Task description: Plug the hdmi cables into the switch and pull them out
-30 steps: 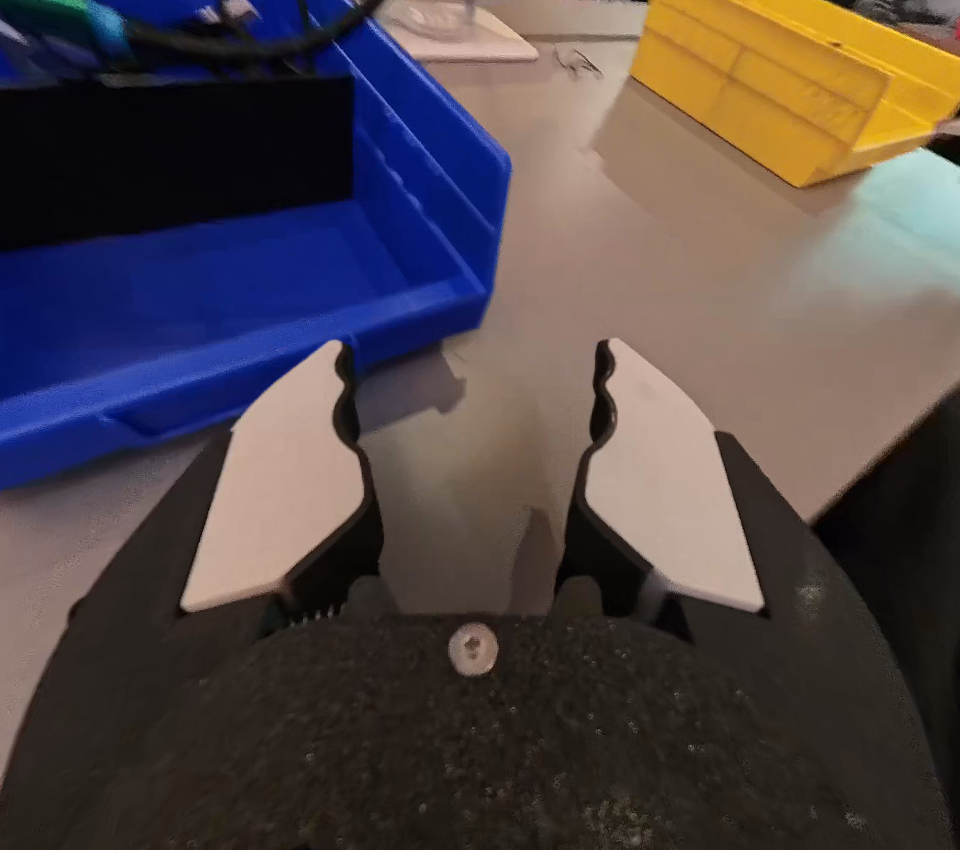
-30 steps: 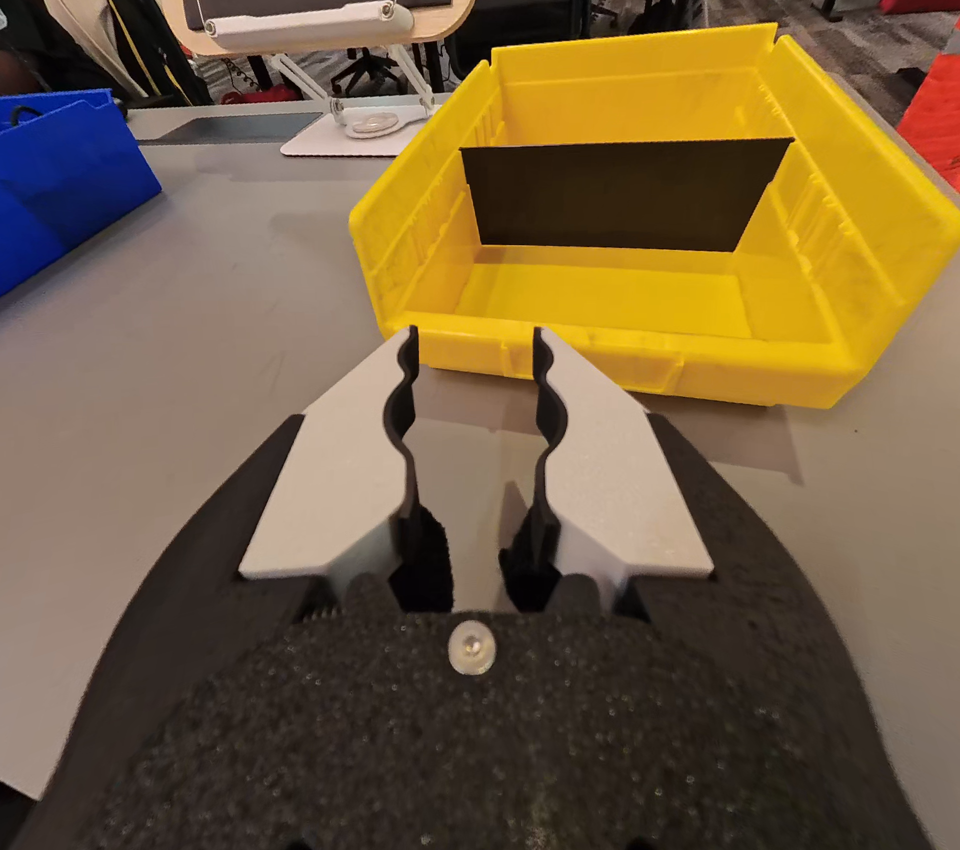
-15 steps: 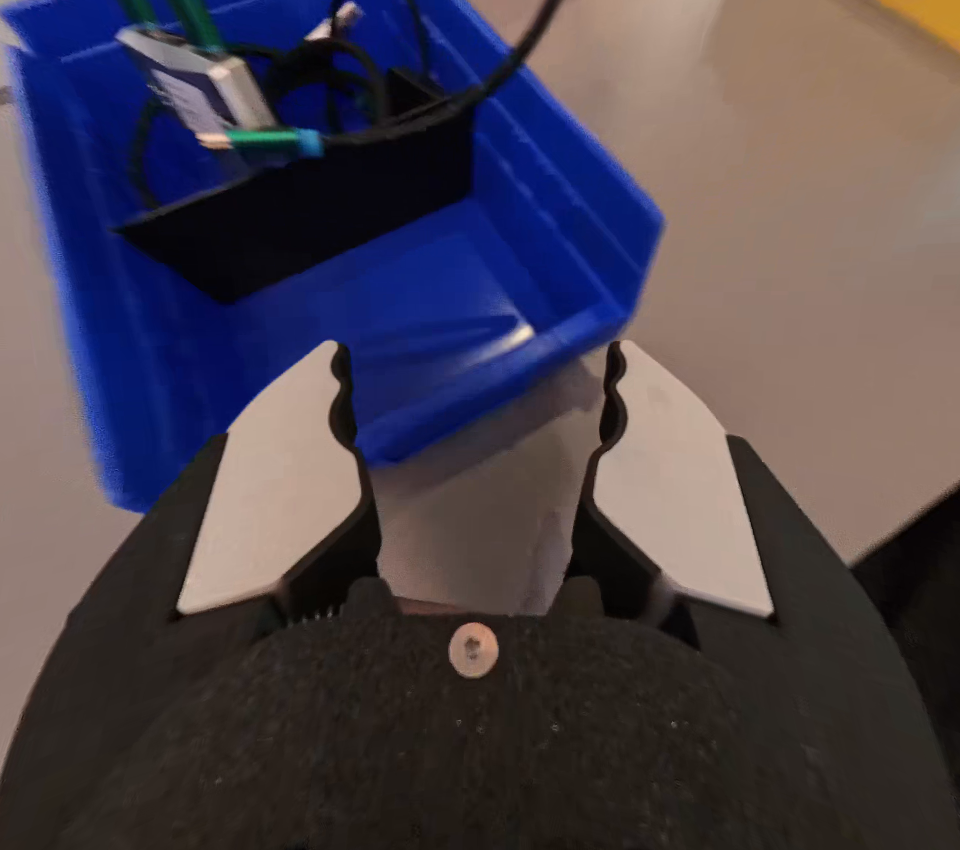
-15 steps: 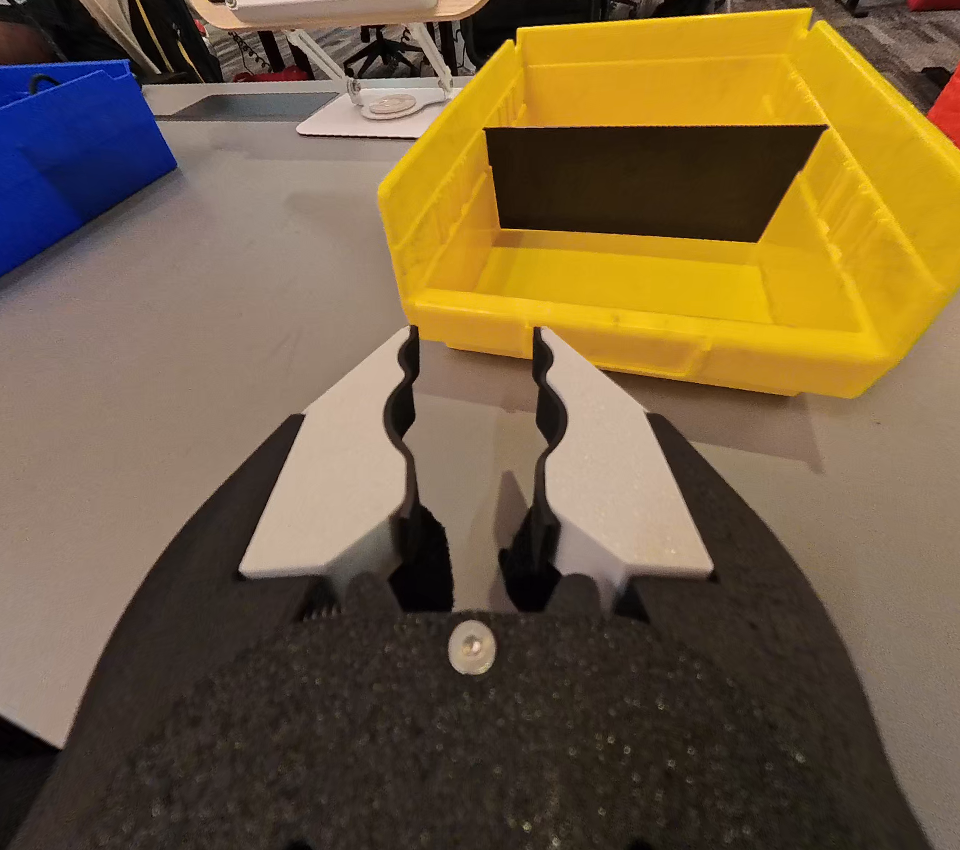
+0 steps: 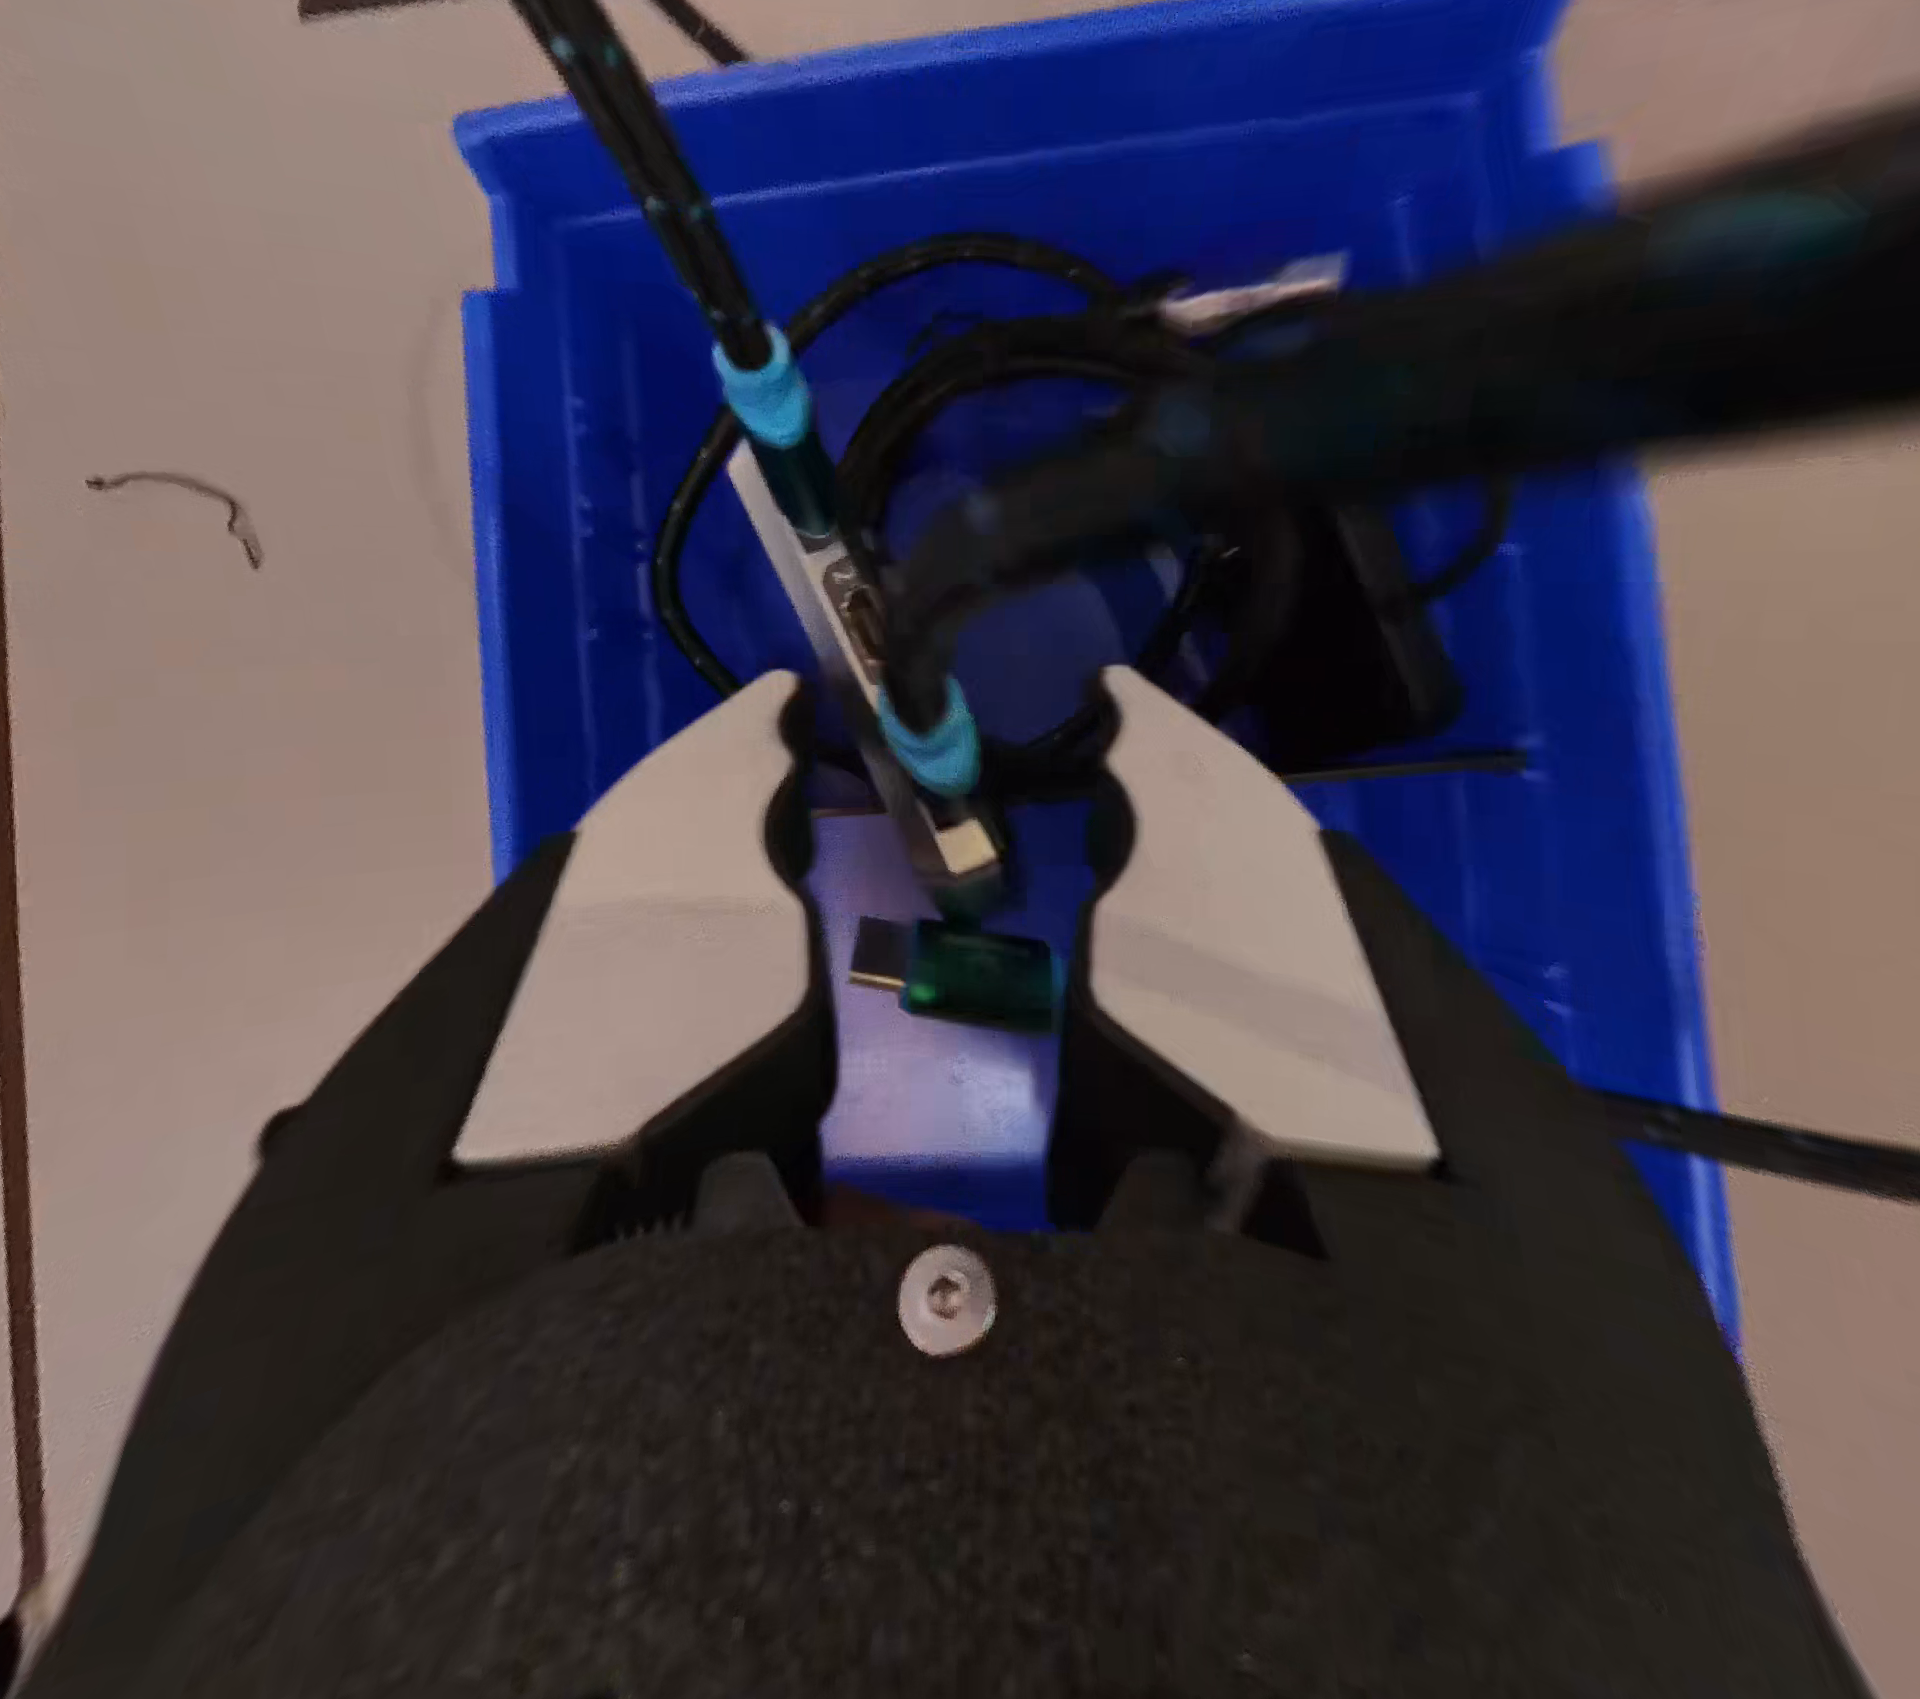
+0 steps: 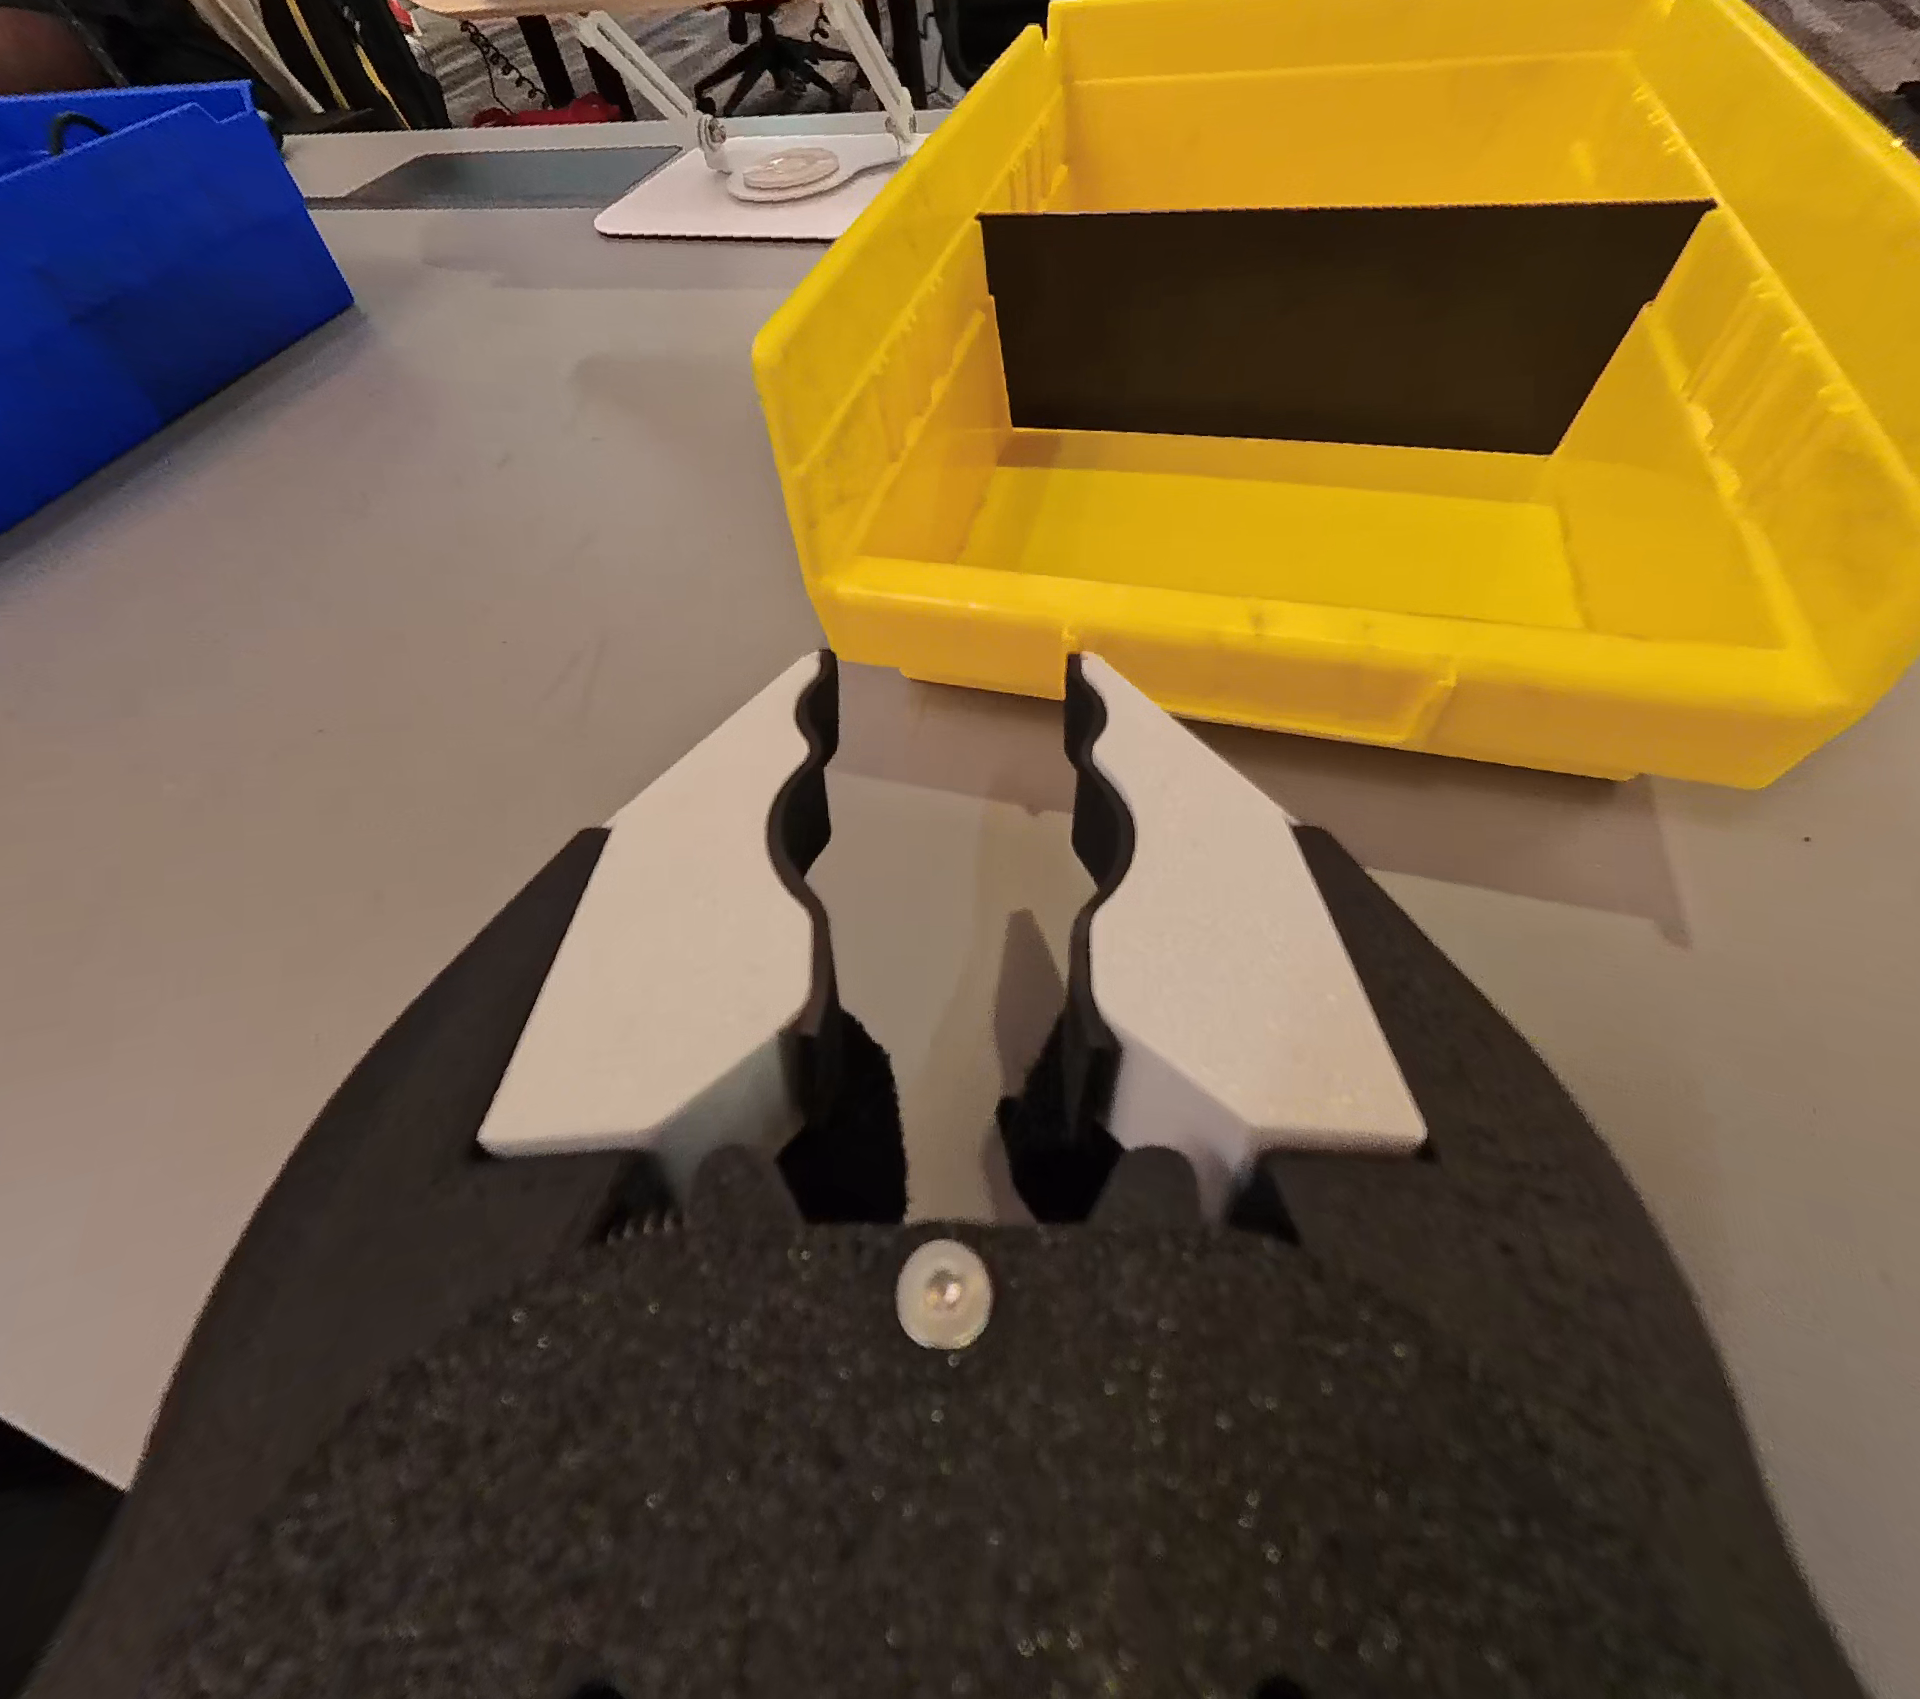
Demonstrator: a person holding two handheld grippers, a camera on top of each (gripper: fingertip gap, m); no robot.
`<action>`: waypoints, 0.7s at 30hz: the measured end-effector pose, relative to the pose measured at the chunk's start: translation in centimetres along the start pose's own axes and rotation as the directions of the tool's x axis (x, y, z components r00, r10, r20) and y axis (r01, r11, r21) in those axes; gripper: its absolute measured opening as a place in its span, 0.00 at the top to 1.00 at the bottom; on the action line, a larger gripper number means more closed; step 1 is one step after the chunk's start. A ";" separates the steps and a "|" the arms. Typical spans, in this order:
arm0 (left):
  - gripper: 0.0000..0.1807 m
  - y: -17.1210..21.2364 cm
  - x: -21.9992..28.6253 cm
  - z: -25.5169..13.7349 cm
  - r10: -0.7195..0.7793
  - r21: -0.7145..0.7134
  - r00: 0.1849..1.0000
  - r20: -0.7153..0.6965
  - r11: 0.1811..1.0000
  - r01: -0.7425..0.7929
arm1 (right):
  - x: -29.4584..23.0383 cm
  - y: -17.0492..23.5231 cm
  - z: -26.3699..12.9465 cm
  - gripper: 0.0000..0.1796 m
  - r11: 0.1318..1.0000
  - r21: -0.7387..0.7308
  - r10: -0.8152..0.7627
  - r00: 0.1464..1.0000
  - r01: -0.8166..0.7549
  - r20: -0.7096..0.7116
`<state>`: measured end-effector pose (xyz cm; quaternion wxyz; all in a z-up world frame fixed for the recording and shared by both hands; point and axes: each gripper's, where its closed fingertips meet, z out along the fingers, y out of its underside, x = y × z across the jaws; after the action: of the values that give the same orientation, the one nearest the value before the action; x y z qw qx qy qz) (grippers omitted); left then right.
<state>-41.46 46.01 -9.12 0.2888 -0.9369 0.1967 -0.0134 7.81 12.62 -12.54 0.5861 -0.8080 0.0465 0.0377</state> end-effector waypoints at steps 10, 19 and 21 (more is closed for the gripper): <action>0.88 -3.6 -1.9 -5.7 -0.020 0.201 1.000 -0.008 0.979 0.021 | 0.2 0.1 0.0 0.76 0.999 -0.005 0.033 0.999 -0.033 0.012; 0.88 -12.7 1.1 -23.7 0.025 0.648 0.909 -0.417 0.709 0.278 | -0.9 -0.2 0.0 0.76 1.000 0.007 -0.027 0.999 0.027 0.020; 0.89 -13.4 2.7 -27.0 0.077 0.689 0.867 -0.493 0.643 0.335 | -1.0 -0.2 -0.1 0.76 0.999 0.012 -0.041 0.999 0.041 0.014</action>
<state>-37.88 40.60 20.46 0.5919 -0.7079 0.1680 -0.3468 6.85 12.64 -12.17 0.5919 -0.8050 0.0262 0.0310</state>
